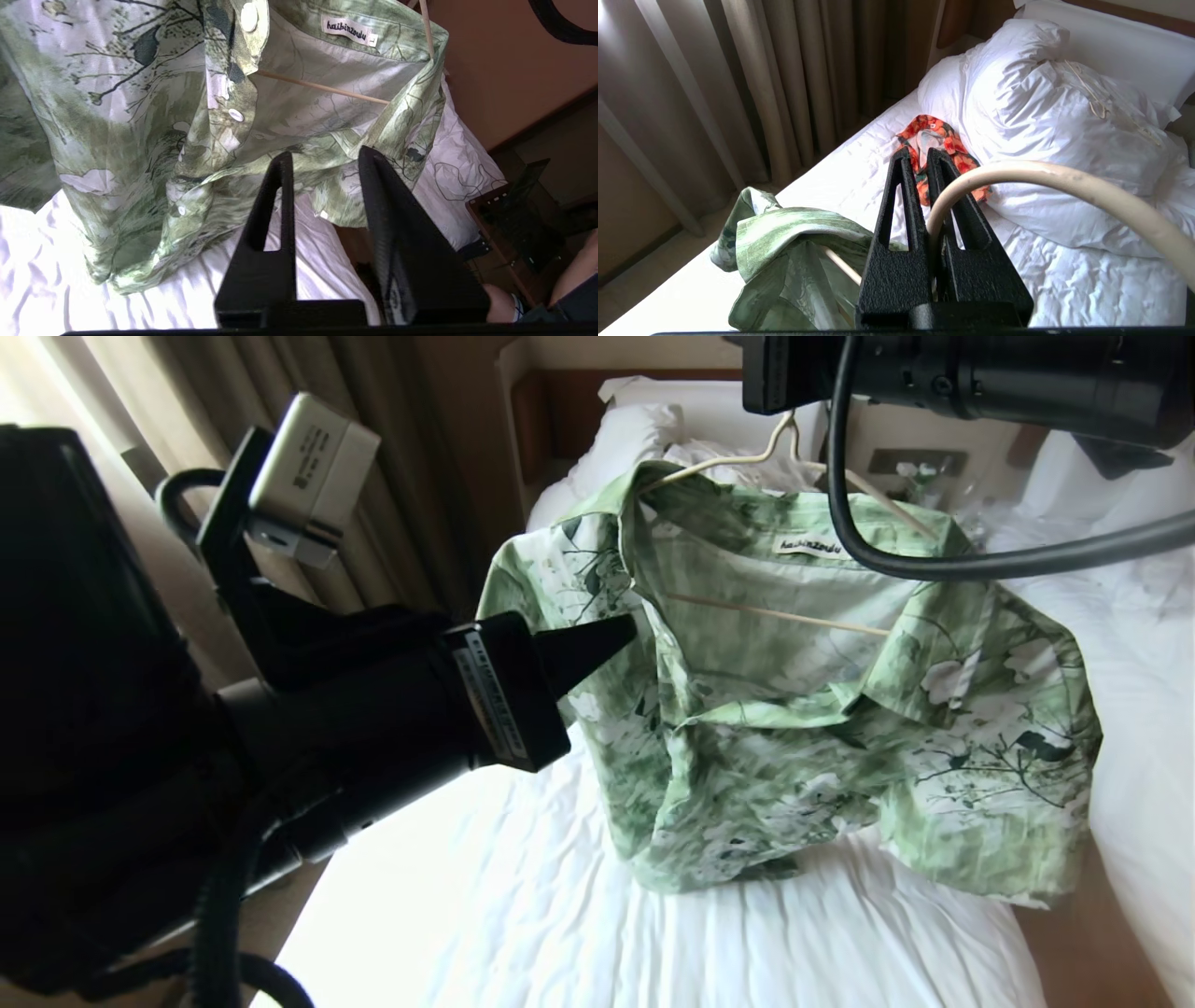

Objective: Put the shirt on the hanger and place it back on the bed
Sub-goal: Take the clothes hanger out of the clothes

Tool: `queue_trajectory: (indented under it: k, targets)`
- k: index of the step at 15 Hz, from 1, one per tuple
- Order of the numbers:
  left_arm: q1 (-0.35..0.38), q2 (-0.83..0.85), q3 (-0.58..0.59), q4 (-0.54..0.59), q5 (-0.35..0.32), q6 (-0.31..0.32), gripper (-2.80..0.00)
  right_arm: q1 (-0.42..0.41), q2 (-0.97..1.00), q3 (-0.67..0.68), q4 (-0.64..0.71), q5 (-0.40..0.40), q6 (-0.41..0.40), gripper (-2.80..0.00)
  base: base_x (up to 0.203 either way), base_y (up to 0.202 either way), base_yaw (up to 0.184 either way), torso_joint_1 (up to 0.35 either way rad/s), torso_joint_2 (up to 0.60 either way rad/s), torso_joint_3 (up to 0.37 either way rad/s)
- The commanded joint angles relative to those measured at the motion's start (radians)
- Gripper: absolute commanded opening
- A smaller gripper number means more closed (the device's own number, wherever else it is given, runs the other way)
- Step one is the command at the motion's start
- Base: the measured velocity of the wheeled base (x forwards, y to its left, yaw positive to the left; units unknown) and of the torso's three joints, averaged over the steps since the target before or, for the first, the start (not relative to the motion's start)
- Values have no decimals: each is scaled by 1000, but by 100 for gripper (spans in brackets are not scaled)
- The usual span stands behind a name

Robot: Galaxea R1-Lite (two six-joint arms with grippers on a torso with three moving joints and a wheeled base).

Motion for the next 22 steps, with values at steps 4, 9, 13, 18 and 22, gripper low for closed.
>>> queue_trajectory:
  k: [4,9,13,18,22]
  targets:
    - [15,93,11,-58,30,-6,0,25,28,36,-6,-2,6,-280,0,0,0,0,0,0]
    - [70,155,39,-169,33,6,0,36,16,81,-13,-2,6,-280,0,0,0,0,0,0]
    - [115,181,37,-212,33,8,0,75,-20,145,-13,0,7,-280,0,0,0,0,0,0]
    - [138,179,43,-258,33,24,-280,81,-54,183,-14,7,12,-280,0,0,0,0,0,0]
    - [146,170,52,-283,31,26,-280,81,-69,202,-13,7,37,-280,0,0,0,0,0,0]
